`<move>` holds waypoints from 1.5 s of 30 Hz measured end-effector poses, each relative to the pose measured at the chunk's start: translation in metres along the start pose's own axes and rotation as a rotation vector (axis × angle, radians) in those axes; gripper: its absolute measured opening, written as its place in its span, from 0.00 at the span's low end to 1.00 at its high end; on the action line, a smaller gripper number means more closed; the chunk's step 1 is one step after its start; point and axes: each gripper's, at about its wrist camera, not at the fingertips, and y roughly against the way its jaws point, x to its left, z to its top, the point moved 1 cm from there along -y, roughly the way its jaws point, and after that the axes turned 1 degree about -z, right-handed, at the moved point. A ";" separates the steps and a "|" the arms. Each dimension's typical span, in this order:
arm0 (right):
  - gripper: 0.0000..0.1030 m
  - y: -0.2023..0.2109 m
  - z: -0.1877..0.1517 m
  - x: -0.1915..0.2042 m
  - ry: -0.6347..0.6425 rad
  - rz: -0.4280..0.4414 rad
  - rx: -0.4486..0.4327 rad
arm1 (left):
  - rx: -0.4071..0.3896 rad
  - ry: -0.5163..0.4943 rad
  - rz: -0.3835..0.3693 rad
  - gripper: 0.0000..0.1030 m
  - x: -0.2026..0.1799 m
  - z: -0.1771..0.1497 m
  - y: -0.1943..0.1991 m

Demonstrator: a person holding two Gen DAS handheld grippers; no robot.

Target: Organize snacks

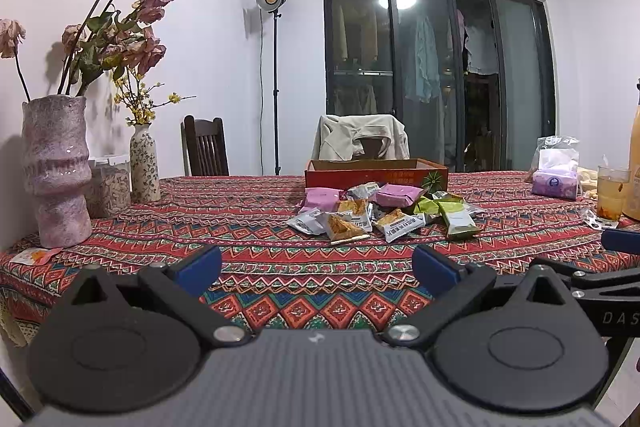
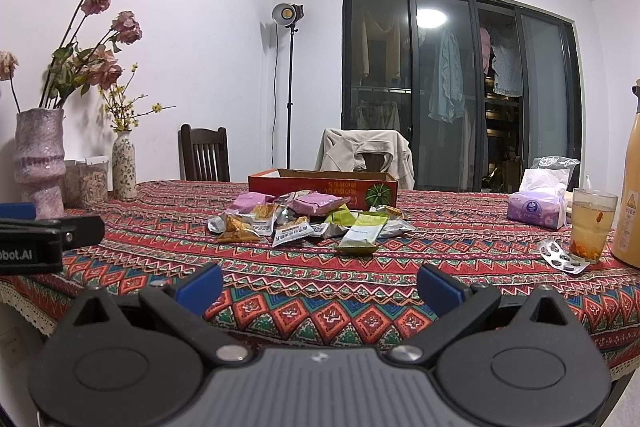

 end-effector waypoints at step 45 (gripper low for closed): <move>0.96 -0.174 0.074 -0.050 0.002 0.070 0.122 | 0.239 0.056 -0.042 0.99 -0.009 0.046 -0.222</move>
